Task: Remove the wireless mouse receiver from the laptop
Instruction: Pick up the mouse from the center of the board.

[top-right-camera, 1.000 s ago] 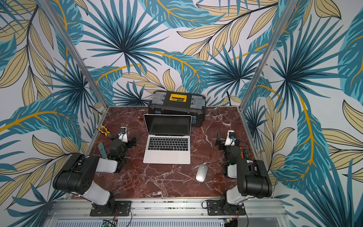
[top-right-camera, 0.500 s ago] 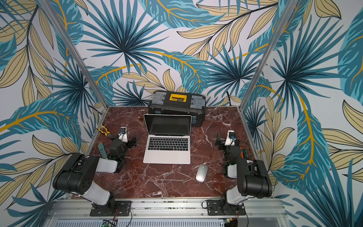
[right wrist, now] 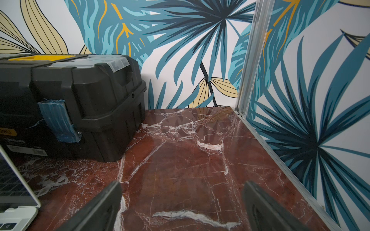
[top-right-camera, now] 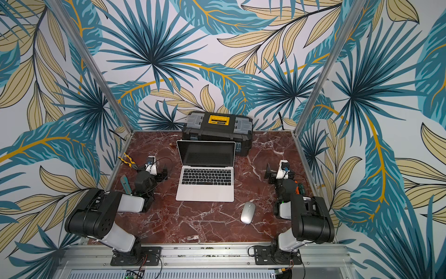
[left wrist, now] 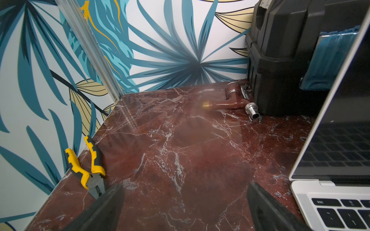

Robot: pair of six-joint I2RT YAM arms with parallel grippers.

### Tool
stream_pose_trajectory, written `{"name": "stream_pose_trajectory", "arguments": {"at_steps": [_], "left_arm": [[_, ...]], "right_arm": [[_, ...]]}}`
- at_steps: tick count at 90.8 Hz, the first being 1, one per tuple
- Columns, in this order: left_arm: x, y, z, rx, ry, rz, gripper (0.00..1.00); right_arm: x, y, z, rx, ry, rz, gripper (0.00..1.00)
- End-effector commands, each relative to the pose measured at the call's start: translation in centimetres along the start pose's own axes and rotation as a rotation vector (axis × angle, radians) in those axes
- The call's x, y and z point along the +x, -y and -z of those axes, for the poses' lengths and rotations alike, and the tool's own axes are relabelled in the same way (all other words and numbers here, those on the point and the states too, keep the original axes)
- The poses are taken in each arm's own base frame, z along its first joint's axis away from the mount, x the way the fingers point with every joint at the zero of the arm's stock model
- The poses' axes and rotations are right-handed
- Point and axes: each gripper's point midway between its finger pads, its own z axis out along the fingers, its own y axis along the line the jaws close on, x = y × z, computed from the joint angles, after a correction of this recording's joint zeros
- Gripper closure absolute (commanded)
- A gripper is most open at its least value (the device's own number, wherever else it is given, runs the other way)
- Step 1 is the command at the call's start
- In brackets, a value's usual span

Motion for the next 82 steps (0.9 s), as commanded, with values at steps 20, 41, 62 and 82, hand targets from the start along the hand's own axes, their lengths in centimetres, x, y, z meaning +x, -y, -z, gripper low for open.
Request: {"name": "stream_pose_trajectory", "arguments": {"at_steps": [20,41,62,82], "left_arm": [[-0.1,-1.8,0.5,-0.082,0.010,0.032,0.00],[-2.7,-2.9,4.7,-0.130,0.172,0.053,0.00],[-7.5,-3.6,6.4,-0.113,0.117,0.228,0.00],[-9.7,3.0,9.4,0.367,0.127,0.420,0.00]], "right_arm": [[0.2,-0.2,0.4,-0.010,-0.005,-0.011,0.01],[-3.6,1.7,0.2,0.099,-0.019,-0.065,0.01],[-7.1,-0.4,-1.4,-0.007,-0.148,-0.259,0.01],[-4.4,-3.5,0.4,-0.142,-0.296,-0.426,0.08]]}}
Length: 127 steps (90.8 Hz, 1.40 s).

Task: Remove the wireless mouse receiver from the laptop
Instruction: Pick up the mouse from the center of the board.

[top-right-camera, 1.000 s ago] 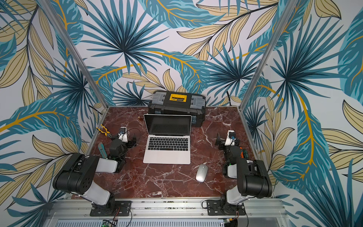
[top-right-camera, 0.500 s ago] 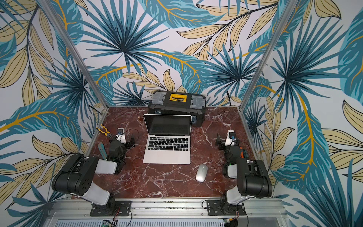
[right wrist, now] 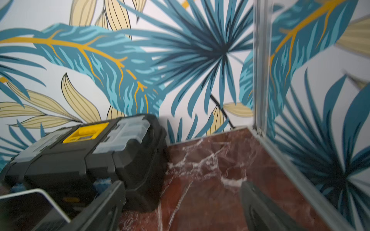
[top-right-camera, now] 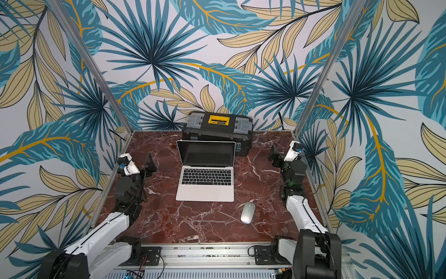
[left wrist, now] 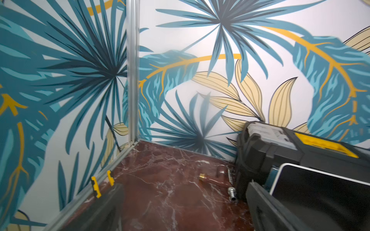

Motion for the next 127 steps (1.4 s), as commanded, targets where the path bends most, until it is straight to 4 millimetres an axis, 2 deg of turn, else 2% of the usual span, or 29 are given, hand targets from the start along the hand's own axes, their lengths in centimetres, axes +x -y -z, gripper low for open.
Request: {"name": "stream_pose_trajectory", "arguments": {"at_steps": [1,5,15,20,30,38,49,59,69,75,85,86,89,99,114,127], "left_arm": [[4.2,5.0,1.7,0.314,-0.249,0.121,0.00],[4.0,5.6,2.1,0.326,-0.307,0.167,0.00],[6.1,4.0,2.8,0.196,-0.461,0.236,0.00],[7.9,2.8,3.4,0.094,-0.592,0.273,0.00],[10.7,2.3,5.3,-0.006,-0.842,0.297,0.01],[12.8,2.9,6.7,-0.005,-0.960,0.345,0.00],[14.2,4.2,7.8,0.064,-1.000,0.394,0.00],[14.9,4.0,8.7,0.049,-1.021,0.381,0.00],[15.9,3.9,9.6,0.043,-1.052,0.385,0.03],[16.5,4.0,10.2,0.043,-1.084,0.388,0.06],[16.9,4.8,11.0,0.084,-1.113,0.369,0.10],[16.9,5.0,11.1,0.090,-1.117,0.366,0.10],[16.9,5.4,11.4,0.105,-1.126,0.357,0.10],[16.8,7.3,12.3,0.152,-1.148,0.290,0.10],[17.3,8.6,13.3,0.167,-1.154,0.218,0.10],[17.9,8.7,13.5,0.165,-1.152,0.220,0.09]], "right_arm": [[5.7,-0.9,1.2,-0.055,-0.236,-0.154,0.08],[6.4,-1.8,1.6,-0.096,-0.278,-0.169,0.09],[8.3,-3.7,2.8,-0.162,-0.377,-0.197,0.12],[9.4,-4.5,3.5,-0.180,-0.419,-0.225,0.13],[12.1,-6.8,5.2,-0.237,-0.511,-0.299,0.18],[13.9,-9.5,6.1,-0.274,-0.567,-0.305,0.18],[16.5,-11.5,6.2,-0.274,-0.655,-0.325,0.21],[18.4,-13.2,6.1,-0.282,-0.707,-0.292,0.22],[20.9,-13.6,6.1,-0.256,-0.786,-0.298,0.23],[21.3,-14.3,5.8,-0.274,-0.775,-0.292,0.24],[21.3,-13.9,5.8,-0.240,-0.765,-0.276,0.24],[21.9,-13.4,6.2,-0.214,-0.794,-0.269,0.24],[21.5,-13.1,6.1,-0.193,-0.786,-0.255,0.24],[21.2,-10.1,6.7,0.002,-0.805,-0.215,0.22],[20.4,-7.2,9.5,0.162,-0.829,-0.214,0.20],[21.6,-6.1,12.4,0.223,-0.894,-0.228,0.20]]}}
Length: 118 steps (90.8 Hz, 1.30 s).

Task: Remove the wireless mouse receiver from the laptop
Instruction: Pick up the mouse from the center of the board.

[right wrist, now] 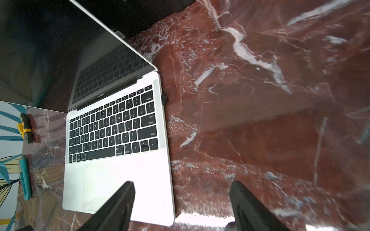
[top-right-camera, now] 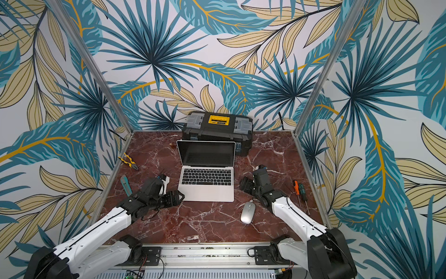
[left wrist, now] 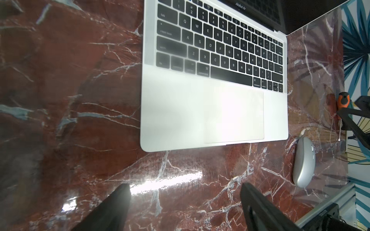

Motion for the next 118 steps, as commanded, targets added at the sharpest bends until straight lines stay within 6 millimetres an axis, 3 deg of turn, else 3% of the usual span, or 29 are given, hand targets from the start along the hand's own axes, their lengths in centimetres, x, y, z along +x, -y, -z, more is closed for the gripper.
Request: {"name": "stream_pose_trajectory", "arguments": {"at_steps": [1,28,48,69,99,118], "left_arm": [[-0.6,-0.2,0.0,-0.020,0.035,0.009,0.09],[0.0,0.5,-0.9,-0.002,0.018,0.001,0.06],[0.4,0.5,-0.9,0.001,0.011,-0.007,0.06],[0.6,0.4,-1.2,0.007,0.012,-0.002,0.06],[0.8,0.4,-1.2,0.012,0.004,-0.010,0.06],[1.2,0.2,-1.4,0.014,-0.003,-0.009,0.06]], "right_arm": [[3.9,4.3,0.8,0.180,-0.107,-0.048,0.20],[8.5,5.4,1.0,0.242,-0.225,-0.073,0.18],[10.3,6.3,1.2,0.320,-0.266,-0.063,0.17],[10.9,7.2,1.6,0.400,-0.283,-0.037,0.16],[12.3,5.3,1.6,0.407,-0.310,0.028,0.16],[12.1,5.4,1.3,0.448,-0.314,0.100,0.18]]}}
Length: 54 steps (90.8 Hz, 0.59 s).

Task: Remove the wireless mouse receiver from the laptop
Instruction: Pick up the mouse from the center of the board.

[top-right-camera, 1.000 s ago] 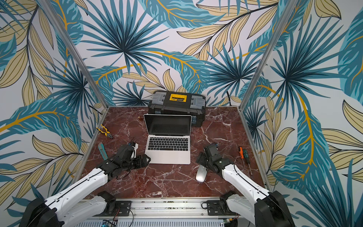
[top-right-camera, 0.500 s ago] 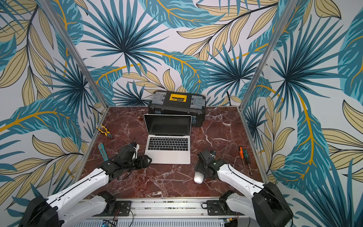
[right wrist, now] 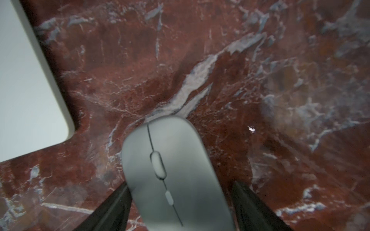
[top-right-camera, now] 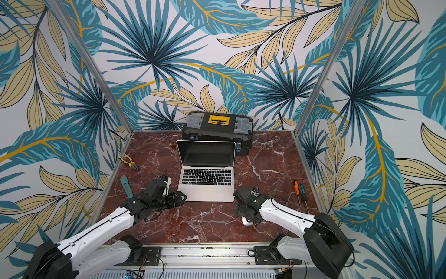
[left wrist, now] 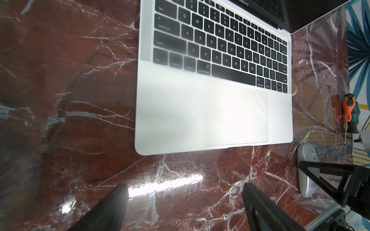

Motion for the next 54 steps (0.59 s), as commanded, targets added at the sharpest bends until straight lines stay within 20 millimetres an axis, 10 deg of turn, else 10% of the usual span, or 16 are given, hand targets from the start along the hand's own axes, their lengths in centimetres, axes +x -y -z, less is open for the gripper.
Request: {"name": "stream_pose_trajectory", "arguments": {"at_steps": [1,54], "left_arm": [[0.3,0.0,-0.2,0.011,0.001,-0.009,0.06],[0.7,2.3,-0.5,0.161,-0.011,-0.015,0.07]], "right_arm": [[-0.4,0.6,0.1,0.064,0.017,0.038,0.19],[-2.5,-4.5,0.8,-0.096,0.066,0.189,0.40]]}}
